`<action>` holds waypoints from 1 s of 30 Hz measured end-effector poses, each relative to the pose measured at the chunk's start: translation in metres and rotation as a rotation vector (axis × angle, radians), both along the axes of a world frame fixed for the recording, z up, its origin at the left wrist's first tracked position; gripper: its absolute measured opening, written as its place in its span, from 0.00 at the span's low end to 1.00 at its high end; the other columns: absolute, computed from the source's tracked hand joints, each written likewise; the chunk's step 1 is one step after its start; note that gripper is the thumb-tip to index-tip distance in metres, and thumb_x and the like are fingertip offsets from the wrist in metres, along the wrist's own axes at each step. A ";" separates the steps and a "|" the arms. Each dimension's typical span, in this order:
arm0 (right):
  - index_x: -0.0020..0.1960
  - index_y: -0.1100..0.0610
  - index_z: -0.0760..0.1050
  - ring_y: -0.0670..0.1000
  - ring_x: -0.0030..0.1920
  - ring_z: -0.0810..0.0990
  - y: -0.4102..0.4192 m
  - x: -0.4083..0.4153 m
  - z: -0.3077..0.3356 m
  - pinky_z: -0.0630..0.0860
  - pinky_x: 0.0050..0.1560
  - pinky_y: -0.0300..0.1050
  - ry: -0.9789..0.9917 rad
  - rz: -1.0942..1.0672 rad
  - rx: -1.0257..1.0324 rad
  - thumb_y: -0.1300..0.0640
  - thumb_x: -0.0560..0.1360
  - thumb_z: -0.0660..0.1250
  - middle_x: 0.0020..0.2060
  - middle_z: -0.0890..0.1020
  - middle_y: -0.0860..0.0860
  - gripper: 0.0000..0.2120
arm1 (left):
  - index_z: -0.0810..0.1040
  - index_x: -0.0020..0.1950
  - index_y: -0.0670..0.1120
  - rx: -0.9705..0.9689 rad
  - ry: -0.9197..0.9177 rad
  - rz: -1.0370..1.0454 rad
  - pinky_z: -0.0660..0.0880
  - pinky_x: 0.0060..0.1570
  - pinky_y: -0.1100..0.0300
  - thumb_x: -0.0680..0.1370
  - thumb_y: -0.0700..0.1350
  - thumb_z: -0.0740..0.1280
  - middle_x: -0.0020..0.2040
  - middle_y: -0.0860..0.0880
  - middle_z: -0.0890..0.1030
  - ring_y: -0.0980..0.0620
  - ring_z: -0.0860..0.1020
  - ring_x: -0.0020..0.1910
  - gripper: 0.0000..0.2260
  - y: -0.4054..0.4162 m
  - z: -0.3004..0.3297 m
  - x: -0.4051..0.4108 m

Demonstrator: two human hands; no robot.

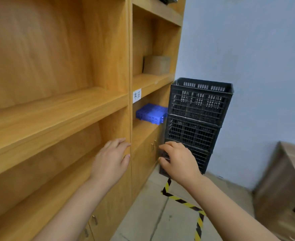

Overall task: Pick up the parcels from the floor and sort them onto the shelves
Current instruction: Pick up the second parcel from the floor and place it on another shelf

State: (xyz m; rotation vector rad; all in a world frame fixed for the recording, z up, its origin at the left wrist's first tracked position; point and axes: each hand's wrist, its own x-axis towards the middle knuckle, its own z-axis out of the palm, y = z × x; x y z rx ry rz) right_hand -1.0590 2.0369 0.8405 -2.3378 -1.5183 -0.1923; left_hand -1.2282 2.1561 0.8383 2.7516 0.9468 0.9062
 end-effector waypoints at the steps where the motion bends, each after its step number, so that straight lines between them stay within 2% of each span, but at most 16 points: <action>1: 0.66 0.50 0.72 0.52 0.62 0.72 -0.013 0.015 -0.001 0.72 0.60 0.48 0.006 -0.015 0.006 0.49 0.74 0.62 0.63 0.76 0.48 0.20 | 0.78 0.57 0.48 -0.012 -0.001 -0.017 0.75 0.51 0.55 0.71 0.44 0.69 0.59 0.49 0.79 0.45 0.77 0.57 0.15 -0.010 -0.001 0.017; 6: 0.65 0.49 0.72 0.50 0.62 0.73 -0.081 0.093 -0.011 0.73 0.60 0.47 0.061 -0.102 0.034 0.49 0.75 0.62 0.62 0.77 0.47 0.19 | 0.77 0.58 0.50 -0.058 -0.022 -0.110 0.74 0.48 0.55 0.72 0.45 0.67 0.60 0.52 0.78 0.47 0.77 0.57 0.14 -0.063 -0.007 0.105; 11: 0.66 0.50 0.71 0.49 0.62 0.73 -0.155 0.165 -0.030 0.73 0.59 0.45 0.131 -0.202 0.023 0.50 0.76 0.61 0.63 0.76 0.48 0.19 | 0.74 0.63 0.52 -0.113 0.005 -0.201 0.69 0.50 0.60 0.76 0.47 0.63 0.63 0.55 0.75 0.53 0.73 0.62 0.15 -0.115 -0.020 0.190; 15: 0.66 0.50 0.71 0.50 0.61 0.73 -0.220 0.210 -0.038 0.72 0.58 0.45 0.162 -0.328 0.000 0.50 0.76 0.61 0.62 0.76 0.48 0.19 | 0.73 0.63 0.53 -0.174 0.067 -0.327 0.71 0.46 0.63 0.76 0.49 0.62 0.61 0.56 0.76 0.56 0.74 0.58 0.15 -0.155 -0.033 0.256; 21: 0.65 0.49 0.71 0.50 0.63 0.73 -0.319 0.261 -0.053 0.73 0.58 0.47 0.213 -0.577 0.004 0.49 0.75 0.62 0.62 0.77 0.48 0.19 | 0.73 0.63 0.56 -0.267 0.146 -0.500 0.76 0.47 0.58 0.75 0.51 0.63 0.59 0.57 0.76 0.57 0.75 0.55 0.16 -0.223 -0.047 0.344; 27: 0.63 0.49 0.73 0.50 0.62 0.74 -0.414 0.294 -0.068 0.74 0.56 0.48 0.252 -0.829 -0.010 0.49 0.74 0.62 0.60 0.78 0.48 0.18 | 0.73 0.63 0.55 -0.296 0.244 -0.747 0.70 0.44 0.62 0.76 0.52 0.63 0.52 0.55 0.76 0.58 0.73 0.48 0.16 -0.306 -0.060 0.431; 30: 0.65 0.47 0.72 0.48 0.63 0.72 -0.457 0.312 -0.070 0.74 0.58 0.46 0.267 -0.943 0.004 0.49 0.74 0.62 0.62 0.77 0.46 0.19 | 0.72 0.63 0.56 -0.315 0.293 -0.854 0.68 0.44 0.61 0.76 0.52 0.63 0.52 0.55 0.76 0.56 0.73 0.49 0.16 -0.345 -0.063 0.473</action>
